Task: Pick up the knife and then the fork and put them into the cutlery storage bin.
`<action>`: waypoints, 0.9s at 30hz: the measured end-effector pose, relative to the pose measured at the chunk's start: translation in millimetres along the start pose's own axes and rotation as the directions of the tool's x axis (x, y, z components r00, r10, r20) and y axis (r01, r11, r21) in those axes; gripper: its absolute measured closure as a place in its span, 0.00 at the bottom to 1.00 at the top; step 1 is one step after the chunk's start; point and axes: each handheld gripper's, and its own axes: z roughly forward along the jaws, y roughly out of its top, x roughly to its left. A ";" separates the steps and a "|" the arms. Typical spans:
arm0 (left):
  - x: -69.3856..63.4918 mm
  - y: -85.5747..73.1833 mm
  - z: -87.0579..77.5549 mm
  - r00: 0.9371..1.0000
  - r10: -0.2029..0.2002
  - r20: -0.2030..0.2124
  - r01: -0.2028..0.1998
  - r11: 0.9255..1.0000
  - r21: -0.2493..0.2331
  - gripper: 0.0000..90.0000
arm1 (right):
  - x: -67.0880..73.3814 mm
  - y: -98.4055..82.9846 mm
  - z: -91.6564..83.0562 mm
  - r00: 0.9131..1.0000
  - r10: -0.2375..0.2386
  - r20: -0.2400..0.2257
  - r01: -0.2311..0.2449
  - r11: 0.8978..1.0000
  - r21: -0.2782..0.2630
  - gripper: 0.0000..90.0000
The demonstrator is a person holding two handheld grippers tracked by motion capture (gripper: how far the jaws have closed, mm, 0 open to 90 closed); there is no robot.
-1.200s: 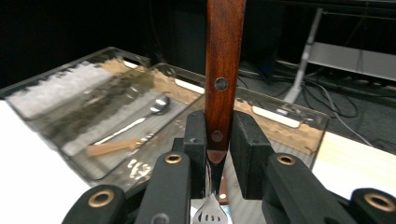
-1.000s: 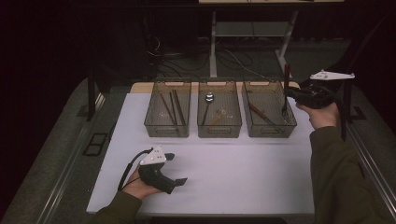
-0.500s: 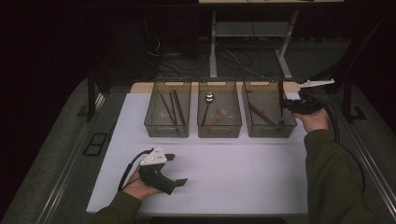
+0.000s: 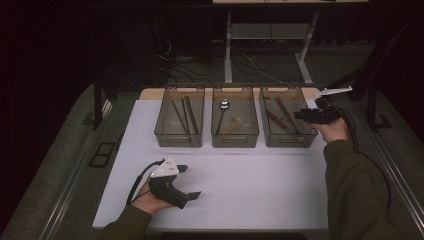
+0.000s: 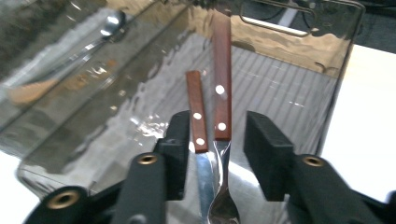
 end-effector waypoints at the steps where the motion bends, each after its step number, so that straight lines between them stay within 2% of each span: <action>1: 0.0 0.0 0.0 1.000 0.000 0.000 0.000 1.000 0.001 0.00 | 0.0 0.1 -0.6 1.000 0.001 -0.005 -0.001 1.000 -0.002 0.57; 4: 0.4 0.1 -0.2 1.000 -0.001 -0.002 0.001 1.000 0.000 0.00 | 2.5 1.0 -3.7 1.000 0.006 -0.024 -0.006 1.000 -0.021 0.48; 6: 0.7 0.0 0.0 1.000 0.000 -0.002 0.000 1.000 0.002 0.00 | 5.0 1.9 -6.2 0.998 0.007 -0.061 -0.009 0.999 -0.031 0.43; 9: 0.8 0.3 -0.1 1.000 0.001 -0.002 -0.001 1.000 0.003 0.00 | 12.1 3.4 -10.7 0.998 -0.015 -0.064 0.012 0.999 -0.047 0.36; 12: 0.8 0.1 0.5 1.000 0.003 -0.001 -0.003 1.000 0.004 0.00 | 18.2 4.7 -14.9 0.996 -0.006 -0.085 0.001 0.998 -0.065 0.33; 15: 0.4 0.5 0.9 1.000 0.007 0.004 -0.007 1.000 0.009 0.00 | 26.3 3.9 -19.7 0.998 -0.013 -0.062 0.006 0.994 -0.107 0.30; 19: 0.7 0.4 1.2 1.000 0.008 0.004 -0.008 1.000 0.012 0.00 | 32.8 0.3 -24.2 0.996 0.006 -0.092 -0.018 0.990 -0.137 0.23; 24: 0.8 0.7 2.2 1.000 0.010 0.010 -0.010 1.000 0.016 0.00 | 38.6 -9.4 -32.2 0.996 -0.032 -0.086 0.018 0.987 -0.157 0.20; 27: 1.1 0.5 2.4 1.000 0.008 0.006 -0.008 1.000 0.019 0.00 | 42.7 -17.3 -37.2 0.996 -0.017 -0.093 0.001 0.985 -0.172 0.20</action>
